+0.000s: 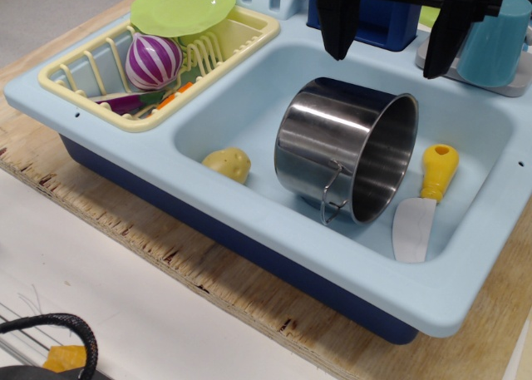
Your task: Flip pot upright which is in sink
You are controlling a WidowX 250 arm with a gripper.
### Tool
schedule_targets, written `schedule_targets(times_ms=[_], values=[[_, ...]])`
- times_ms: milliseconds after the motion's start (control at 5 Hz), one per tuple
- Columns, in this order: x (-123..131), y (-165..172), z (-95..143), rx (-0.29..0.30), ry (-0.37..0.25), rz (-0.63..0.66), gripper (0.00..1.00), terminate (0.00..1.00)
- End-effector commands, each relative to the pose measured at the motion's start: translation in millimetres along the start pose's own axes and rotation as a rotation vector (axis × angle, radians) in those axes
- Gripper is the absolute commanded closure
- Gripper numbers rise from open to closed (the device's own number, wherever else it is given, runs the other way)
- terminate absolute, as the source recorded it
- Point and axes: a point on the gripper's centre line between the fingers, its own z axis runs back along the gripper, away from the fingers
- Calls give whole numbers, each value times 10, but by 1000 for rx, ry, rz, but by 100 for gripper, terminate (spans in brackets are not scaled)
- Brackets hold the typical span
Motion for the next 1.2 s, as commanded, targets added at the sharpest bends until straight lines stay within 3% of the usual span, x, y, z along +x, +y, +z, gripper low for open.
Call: schedule_targets(times_ms=[0,200,400,1000], values=[[0,0,0,0,0,0,0,0],[-92,-67,-47,178,5,69,0,0],[-129,-74,-123,226,51,70,0,0],[-165,-15,-325,308,82,110,0,0]])
